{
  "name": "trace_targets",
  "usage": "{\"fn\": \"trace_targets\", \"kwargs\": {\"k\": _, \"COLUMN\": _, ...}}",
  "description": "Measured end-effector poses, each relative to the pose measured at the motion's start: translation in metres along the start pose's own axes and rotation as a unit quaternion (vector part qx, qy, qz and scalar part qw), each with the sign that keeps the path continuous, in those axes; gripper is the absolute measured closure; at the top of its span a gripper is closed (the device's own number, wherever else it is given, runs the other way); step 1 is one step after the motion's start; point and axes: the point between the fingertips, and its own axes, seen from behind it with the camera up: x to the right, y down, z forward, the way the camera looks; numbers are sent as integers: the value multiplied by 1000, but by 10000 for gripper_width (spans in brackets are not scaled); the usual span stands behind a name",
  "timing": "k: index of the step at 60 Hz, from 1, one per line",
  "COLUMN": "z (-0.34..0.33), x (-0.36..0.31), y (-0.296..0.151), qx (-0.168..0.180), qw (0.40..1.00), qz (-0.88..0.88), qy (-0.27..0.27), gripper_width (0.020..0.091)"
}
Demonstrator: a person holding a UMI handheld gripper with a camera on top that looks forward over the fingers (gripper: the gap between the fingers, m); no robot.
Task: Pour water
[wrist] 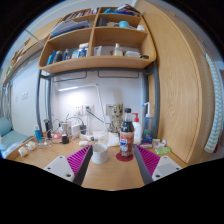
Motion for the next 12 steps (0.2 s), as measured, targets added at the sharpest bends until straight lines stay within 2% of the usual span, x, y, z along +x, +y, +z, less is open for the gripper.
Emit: {"fn": "trace_targets", "kwargs": {"k": 12, "z": -12, "x": -9, "y": -12, "qx": 16, "qw": 1000, "qz": 4, "qy": -4, "gripper_width": 260}}
